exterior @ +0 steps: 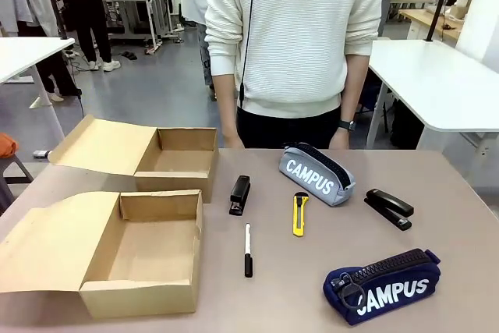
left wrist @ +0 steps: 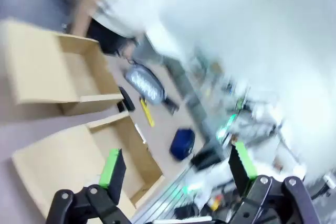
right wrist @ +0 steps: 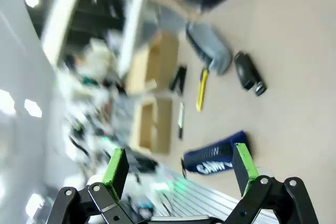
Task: Place items inside the box.
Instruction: Pick up a Pencil pouch or Stapler and place it inside the Mailer Box closest to the robot.
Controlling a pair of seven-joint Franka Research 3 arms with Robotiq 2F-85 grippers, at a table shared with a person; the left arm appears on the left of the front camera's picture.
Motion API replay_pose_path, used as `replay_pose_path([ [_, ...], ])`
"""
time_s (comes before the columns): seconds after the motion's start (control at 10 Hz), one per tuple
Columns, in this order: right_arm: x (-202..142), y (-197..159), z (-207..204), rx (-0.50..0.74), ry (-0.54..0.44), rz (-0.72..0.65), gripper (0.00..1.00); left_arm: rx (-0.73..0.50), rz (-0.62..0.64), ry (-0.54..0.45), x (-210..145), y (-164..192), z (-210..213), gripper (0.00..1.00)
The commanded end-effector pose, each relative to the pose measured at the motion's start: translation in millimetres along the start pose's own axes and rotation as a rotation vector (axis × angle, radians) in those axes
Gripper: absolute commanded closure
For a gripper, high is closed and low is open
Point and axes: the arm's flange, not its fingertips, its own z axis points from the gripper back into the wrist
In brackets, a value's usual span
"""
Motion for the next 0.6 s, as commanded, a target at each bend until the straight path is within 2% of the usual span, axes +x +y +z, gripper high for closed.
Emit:
replay_pose_path([
  [0.0,-10,-7,-16,0.049,-0.189,-0.073,0.0,0.015,0.183,-0.201,-61,49,-33,0.0],
  [0.1,0,0,0,0.0,0.0,0.0,0.0,0.0,0.0,0.0,0,0,0,0.0],
  [0.5,0,0,0,0.0,0.0,0.0,0.0,0.0,0.0,0.0,0,0,0,0.0],
])
